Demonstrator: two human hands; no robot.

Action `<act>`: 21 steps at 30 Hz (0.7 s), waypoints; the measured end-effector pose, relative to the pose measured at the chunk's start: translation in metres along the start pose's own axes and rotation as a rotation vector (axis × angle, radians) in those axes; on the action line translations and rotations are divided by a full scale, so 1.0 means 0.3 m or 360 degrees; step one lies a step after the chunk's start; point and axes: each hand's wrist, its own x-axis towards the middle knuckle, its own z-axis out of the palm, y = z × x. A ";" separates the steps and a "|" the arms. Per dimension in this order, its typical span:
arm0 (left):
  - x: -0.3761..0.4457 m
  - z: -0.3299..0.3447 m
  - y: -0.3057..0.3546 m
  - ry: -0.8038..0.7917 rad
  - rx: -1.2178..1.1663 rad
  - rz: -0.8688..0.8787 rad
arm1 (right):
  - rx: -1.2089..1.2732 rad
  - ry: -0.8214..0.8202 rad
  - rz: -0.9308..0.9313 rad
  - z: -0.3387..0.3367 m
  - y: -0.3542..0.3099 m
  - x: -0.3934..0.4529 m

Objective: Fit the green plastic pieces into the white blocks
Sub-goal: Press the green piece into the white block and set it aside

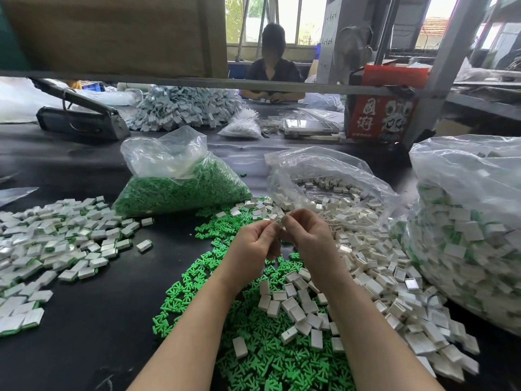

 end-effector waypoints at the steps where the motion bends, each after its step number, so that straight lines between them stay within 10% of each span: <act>1: 0.001 -0.001 -0.003 -0.0001 -0.0002 -0.0009 | -0.0128 -0.0001 -0.0040 0.001 0.002 0.004; 21: 0.008 0.020 -0.033 0.0029 0.0187 -0.0103 | -0.1050 -0.0217 -0.0244 0.009 0.047 -0.013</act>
